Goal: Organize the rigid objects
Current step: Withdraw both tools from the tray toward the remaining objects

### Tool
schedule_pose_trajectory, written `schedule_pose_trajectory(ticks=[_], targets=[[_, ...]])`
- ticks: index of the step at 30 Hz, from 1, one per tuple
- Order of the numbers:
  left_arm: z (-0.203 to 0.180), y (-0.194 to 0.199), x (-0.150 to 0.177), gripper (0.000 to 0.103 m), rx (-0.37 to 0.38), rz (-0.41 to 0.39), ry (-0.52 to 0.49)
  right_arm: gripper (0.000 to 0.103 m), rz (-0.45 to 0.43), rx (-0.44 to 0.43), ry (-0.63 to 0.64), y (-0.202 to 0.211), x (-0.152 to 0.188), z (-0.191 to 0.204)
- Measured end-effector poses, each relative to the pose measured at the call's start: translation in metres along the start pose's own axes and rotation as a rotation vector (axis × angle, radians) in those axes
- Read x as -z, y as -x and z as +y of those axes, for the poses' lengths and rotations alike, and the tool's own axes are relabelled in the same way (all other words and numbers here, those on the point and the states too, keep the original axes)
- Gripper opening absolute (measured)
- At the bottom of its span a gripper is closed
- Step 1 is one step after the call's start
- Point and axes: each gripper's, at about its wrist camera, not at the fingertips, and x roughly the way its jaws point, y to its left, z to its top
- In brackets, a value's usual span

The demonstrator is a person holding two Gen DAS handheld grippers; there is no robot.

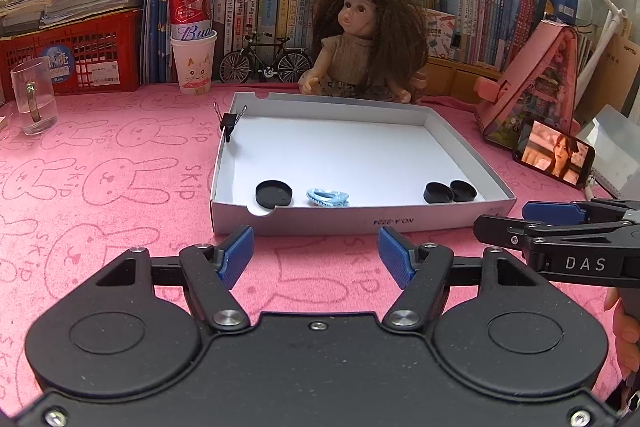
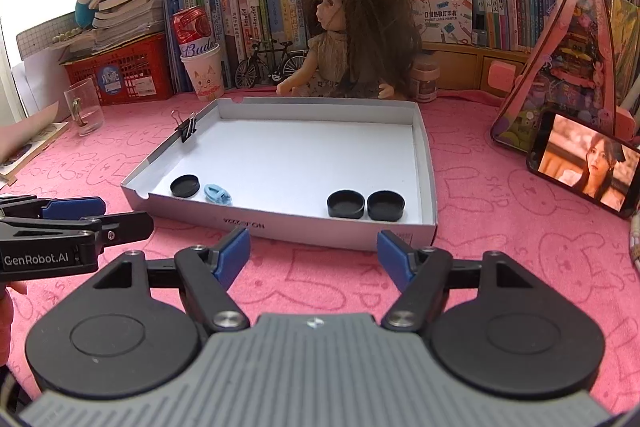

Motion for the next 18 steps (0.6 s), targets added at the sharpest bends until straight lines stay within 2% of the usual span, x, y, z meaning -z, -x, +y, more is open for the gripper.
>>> schedule_pose_trajectory(ticks=[13, 18], targets=[[-0.005, 0.023, 0.04, 0.067, -0.016, -0.015, -0.056, 0.081, -0.018, 0.003, 0.011, 0.015, 0.04, 0.008], [-0.004, 0.036, 0.055, 0.067, -0.026, -0.05, -0.068, 0.081, -0.04, 0.0, 0.009, 0.021, 0.055, 0.011]])
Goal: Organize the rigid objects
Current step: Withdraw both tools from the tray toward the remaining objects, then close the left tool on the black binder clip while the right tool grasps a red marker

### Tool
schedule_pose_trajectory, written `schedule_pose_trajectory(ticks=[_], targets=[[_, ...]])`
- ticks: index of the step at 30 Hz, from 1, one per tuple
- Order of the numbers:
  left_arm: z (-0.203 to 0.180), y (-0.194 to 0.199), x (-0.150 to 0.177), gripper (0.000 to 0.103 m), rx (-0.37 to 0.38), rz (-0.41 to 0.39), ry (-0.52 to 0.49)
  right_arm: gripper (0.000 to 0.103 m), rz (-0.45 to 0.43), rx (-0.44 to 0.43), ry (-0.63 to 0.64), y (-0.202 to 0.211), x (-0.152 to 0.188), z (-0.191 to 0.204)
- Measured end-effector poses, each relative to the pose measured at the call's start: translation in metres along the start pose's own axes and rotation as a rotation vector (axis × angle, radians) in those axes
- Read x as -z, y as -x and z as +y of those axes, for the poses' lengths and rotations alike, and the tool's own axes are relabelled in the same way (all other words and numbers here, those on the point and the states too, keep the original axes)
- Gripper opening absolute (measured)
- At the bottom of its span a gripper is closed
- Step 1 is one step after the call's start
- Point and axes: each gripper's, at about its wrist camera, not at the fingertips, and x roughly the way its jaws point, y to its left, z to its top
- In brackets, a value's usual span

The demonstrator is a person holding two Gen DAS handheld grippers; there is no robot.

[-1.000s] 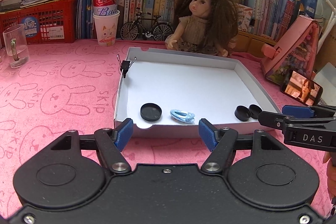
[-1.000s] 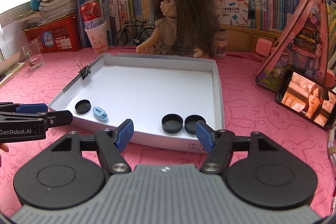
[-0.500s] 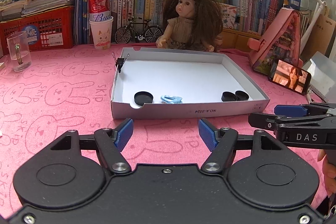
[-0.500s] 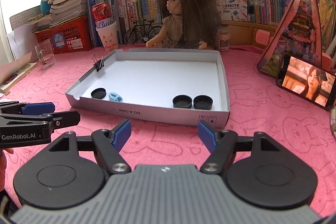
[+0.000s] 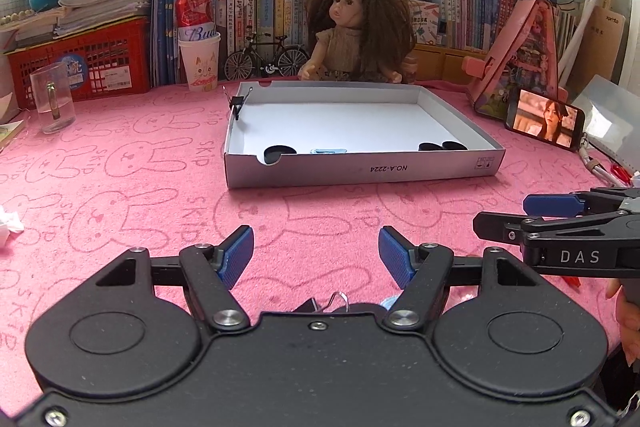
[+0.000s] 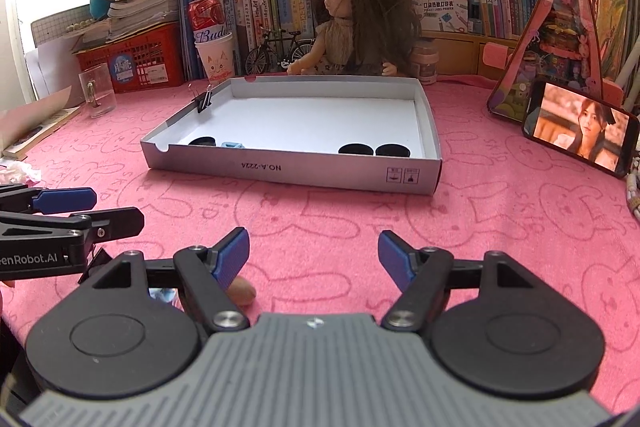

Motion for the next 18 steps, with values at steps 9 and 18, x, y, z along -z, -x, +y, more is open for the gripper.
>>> schedule_pose_trajectory(ticks=[9, 18], targets=[[0.01, 0.021, 0.028, 0.067, 0.059, -0.034, 0.015, 0.084, -0.105, 0.008, 0.021, 0.02, 0.027, 0.009], [0.022, 0.032, 0.042, 0.064, 0.023, -0.046, 0.037, 0.084, -0.168, 0.024, 0.029, 0.033, 0.052, 0.014]])
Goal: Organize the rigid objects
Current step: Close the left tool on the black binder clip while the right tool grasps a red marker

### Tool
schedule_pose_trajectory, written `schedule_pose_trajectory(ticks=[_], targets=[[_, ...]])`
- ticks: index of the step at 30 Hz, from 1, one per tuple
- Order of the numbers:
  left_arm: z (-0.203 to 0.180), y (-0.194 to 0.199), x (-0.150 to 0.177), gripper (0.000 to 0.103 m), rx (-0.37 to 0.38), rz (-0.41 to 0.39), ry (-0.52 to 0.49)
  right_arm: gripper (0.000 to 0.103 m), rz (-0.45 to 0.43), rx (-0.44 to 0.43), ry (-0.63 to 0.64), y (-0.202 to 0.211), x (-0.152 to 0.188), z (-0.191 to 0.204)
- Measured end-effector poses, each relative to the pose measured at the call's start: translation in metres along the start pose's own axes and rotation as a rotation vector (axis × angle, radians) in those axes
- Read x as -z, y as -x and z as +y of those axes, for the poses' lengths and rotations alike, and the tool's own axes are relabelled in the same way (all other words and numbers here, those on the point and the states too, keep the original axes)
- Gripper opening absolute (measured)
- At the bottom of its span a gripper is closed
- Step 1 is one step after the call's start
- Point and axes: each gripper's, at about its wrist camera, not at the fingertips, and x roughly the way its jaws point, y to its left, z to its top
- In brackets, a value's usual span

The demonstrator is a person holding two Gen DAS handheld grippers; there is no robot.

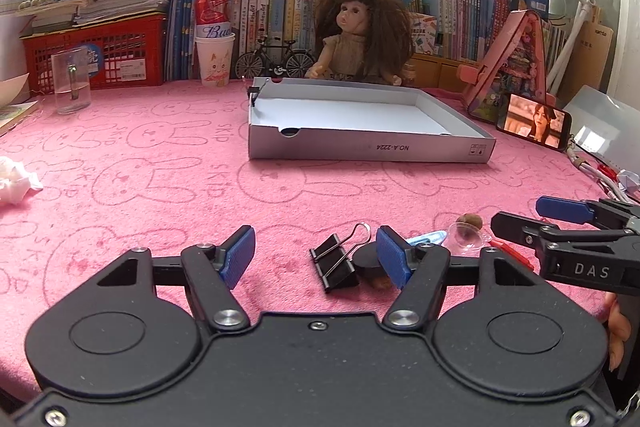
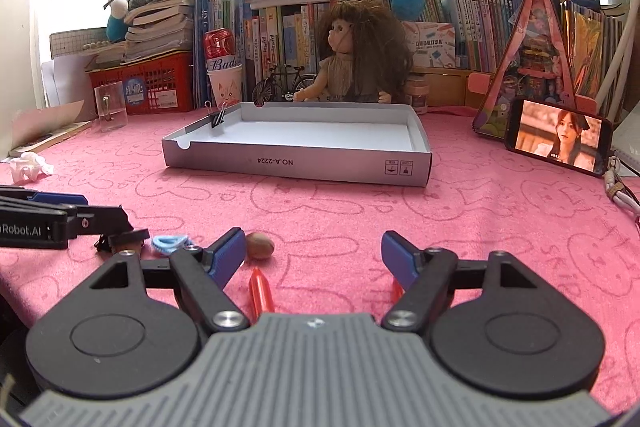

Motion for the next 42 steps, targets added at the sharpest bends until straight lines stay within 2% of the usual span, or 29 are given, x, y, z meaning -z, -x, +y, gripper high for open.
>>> schedule_pose_trajectory(ticks=[5, 10, 12, 23, 28, 31, 33, 35, 37, 39, 42], targets=[[0.006, 0.009, 0.007, 0.063, 0.022, 0.008, -0.003, 0.084, 0.005, -0.01, -0.011, 0.005, 0.008, -0.001], [0.006, 0.013, 0.014, 0.059, -0.006, 0.018, -0.022, 0.084, 0.008, -0.008, -0.023, 0.008, 0.014, -0.002], [0.005, 0.011, 0.015, 0.054, -0.008, 0.028, -0.024, 0.084, 0.007, -0.009, -0.025, 0.009, 0.015, -0.002], [-0.006, -0.005, 0.011, 0.05, -0.08, 0.011, -0.041, 0.084, -0.003, 0.033, 0.005, 0.012, 0.022, 0.004], [-0.011, -0.011, 0.003, 0.049, -0.059, -0.015, -0.057, 0.082, -0.006, 0.02, 0.011, 0.013, 0.023, 0.007], [-0.017, -0.018, 0.001, 0.049, -0.072, -0.01, -0.078, 0.08, -0.008, 0.01, 0.022, 0.014, 0.024, 0.009], [-0.018, -0.024, 0.001, 0.042, -0.069, 0.011, -0.066, 0.079, -0.009, 0.003, 0.029, 0.015, 0.025, 0.011], [-0.018, -0.027, 0.002, 0.038, -0.075, 0.012, -0.053, 0.077, -0.01, -0.001, 0.036, 0.016, 0.026, 0.013], [-0.019, -0.028, 0.002, 0.027, -0.074, 0.008, -0.061, 0.075, -0.011, -0.002, 0.038, 0.017, 0.026, 0.013], [-0.019, -0.026, 0.003, 0.022, -0.074, 0.002, -0.058, 0.072, -0.012, -0.001, 0.035, 0.017, 0.027, 0.013], [-0.017, -0.024, 0.003, 0.022, -0.077, 0.0, -0.052, 0.05, -0.009, 0.0, 0.027, 0.018, 0.026, 0.012]])
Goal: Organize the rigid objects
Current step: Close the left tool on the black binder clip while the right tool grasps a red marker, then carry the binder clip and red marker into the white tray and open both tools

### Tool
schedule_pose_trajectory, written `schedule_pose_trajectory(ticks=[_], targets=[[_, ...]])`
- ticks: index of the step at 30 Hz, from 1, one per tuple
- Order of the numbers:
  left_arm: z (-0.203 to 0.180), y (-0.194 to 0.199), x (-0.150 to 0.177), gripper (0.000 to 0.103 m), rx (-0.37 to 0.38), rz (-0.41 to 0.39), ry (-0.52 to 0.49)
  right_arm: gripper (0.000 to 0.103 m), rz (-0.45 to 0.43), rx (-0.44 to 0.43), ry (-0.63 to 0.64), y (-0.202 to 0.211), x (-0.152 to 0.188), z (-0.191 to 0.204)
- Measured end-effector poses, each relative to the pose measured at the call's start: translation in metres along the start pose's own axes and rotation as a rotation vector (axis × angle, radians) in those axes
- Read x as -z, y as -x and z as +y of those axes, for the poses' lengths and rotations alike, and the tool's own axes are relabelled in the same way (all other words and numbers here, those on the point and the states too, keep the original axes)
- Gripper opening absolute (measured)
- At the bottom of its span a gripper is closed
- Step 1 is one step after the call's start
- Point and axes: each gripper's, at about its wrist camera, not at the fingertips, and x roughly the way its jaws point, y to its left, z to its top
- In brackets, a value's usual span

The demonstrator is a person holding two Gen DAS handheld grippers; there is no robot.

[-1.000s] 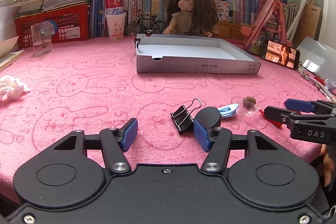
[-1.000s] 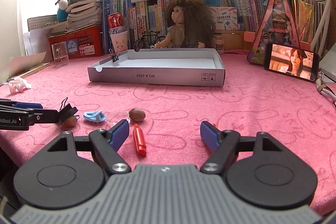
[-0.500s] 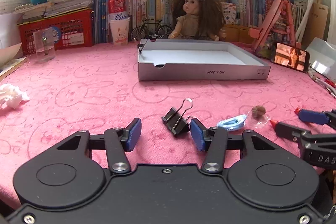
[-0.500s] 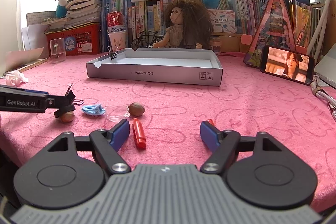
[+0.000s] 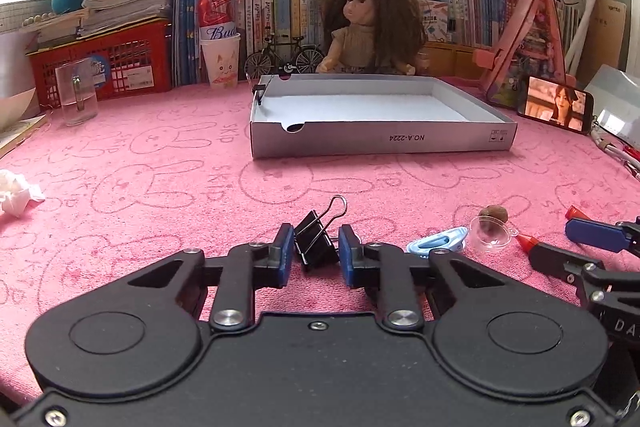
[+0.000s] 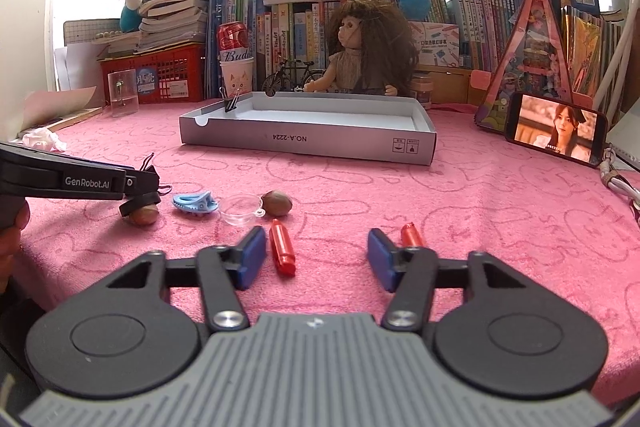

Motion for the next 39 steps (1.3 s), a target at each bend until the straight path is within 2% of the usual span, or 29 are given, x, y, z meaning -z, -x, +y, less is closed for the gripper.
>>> schedule_pose_trajectory(ticks=[2, 9, 14, 28, 31, 33, 36, 38, 39], targets=[[0.001, 0.001, -0.001, 0.022, -0.001, -0.002, 0.008, 0.03, 0.005, 0.003, 0.004, 0.0, -0.002, 0.0], [-0.001, 0.007, -0.003, 0.021, 0.0, -0.023, -0.003, 0.024, 0.012, 0.001, 0.022, -0.001, -0.003, 0.003], [0.0, 0.007, -0.004, 0.019, 0.002, -0.022, 0.002, 0.015, 0.024, 0.004, 0.048, -0.003, -0.005, 0.005], [0.009, 0.003, -0.003, 0.019, -0.026, 0.003, 0.005, 0.014, 0.014, 0.003, 0.033, -0.006, -0.009, 0.005], [0.011, 0.003, -0.003, 0.02, -0.025, 0.005, 0.007, 0.015, 0.015, 0.002, 0.03, -0.006, -0.01, 0.004], [0.012, 0.001, -0.002, 0.027, -0.026, 0.015, 0.015, 0.015, 0.018, -0.001, 0.028, -0.007, -0.01, 0.004], [0.012, -0.002, -0.001, 0.027, -0.018, 0.007, 0.016, 0.016, 0.019, -0.002, 0.028, -0.008, -0.01, 0.005], [0.012, -0.004, -0.001, 0.018, -0.015, 0.004, 0.027, 0.027, 0.023, 0.0, 0.029, -0.01, -0.009, 0.005], [0.012, -0.004, -0.001, 0.018, -0.016, 0.002, 0.03, 0.028, 0.017, 0.007, 0.026, -0.01, -0.008, 0.005]])
